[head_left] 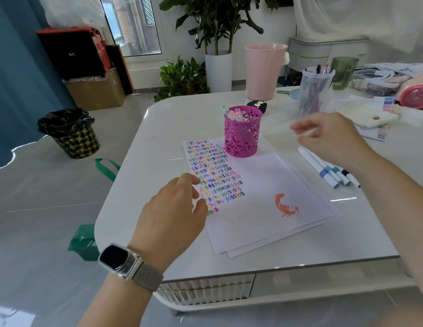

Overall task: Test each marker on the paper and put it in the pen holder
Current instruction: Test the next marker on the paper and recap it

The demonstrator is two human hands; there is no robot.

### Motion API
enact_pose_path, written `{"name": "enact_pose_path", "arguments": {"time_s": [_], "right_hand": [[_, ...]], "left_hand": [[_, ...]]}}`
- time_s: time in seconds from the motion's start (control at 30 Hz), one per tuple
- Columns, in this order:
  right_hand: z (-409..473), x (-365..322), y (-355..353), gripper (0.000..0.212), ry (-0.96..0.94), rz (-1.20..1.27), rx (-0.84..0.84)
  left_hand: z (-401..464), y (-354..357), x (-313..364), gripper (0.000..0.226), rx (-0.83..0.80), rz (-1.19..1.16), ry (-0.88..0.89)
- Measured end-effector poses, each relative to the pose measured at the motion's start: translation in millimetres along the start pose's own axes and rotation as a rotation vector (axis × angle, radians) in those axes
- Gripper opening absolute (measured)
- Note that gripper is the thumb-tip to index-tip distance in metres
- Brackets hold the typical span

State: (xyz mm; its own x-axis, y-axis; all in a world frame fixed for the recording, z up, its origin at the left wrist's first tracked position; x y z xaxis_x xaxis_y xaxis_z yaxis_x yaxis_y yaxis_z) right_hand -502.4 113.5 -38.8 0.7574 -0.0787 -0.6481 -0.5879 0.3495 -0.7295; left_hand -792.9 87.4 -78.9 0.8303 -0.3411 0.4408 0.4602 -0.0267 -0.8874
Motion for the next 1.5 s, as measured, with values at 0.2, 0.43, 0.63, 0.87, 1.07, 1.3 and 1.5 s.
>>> {"name": "enact_pose_path", "arguments": {"time_s": [0.2,0.43,0.63,0.87,1.07,1.3,1.5], "right_hand": [[-14.1,68.4,1.0,0.028,0.276,-0.306,-0.167],[-4.3,65.5,17.1,0.027,0.236,-0.475,-0.166],[-3.9,58.1,29.8,0.026,0.211,-0.570,-0.158],[-10.5,11.7,5.4,0.030,0.094,-0.353,0.111],[-37.9,-33.6,18.6,0.022,0.055,0.280,0.024],[-71.0,-82.3,79.3,0.028,0.116,0.725,-0.316],[-76.7,-78.6,86.9,0.026,0.222,0.837,-0.342]], "left_hand": [[-0.1,-2.0,5.1,0.035,0.018,-0.014,0.011],[-1.2,-0.6,2.9,0.032,0.008,-0.002,0.015],[0.9,-1.1,3.1,0.031,0.017,0.003,0.021],[0.6,-0.1,4.4,0.030,0.019,0.003,0.034],[-1.1,1.1,16.7,0.032,0.013,-0.120,0.116],[-6.3,5.9,43.7,0.040,-0.069,-0.356,0.305],[-4.5,1.5,46.3,0.029,-0.072,-0.367,0.312]]}}
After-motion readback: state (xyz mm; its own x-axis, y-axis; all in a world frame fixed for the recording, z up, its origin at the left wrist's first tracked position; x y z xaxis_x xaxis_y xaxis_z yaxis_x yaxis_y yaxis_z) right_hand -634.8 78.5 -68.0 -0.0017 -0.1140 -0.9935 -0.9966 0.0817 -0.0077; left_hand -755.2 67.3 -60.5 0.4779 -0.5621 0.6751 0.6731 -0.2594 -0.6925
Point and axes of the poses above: each hand's wrist, its own z-axis towards the middle knuckle, its own y-axis out of the palm, x = y × z, the point moved 9 cm from there along z, towards the middle knuckle, and after that the axes turned 4 degrees about -x, right-handed, at the moved point
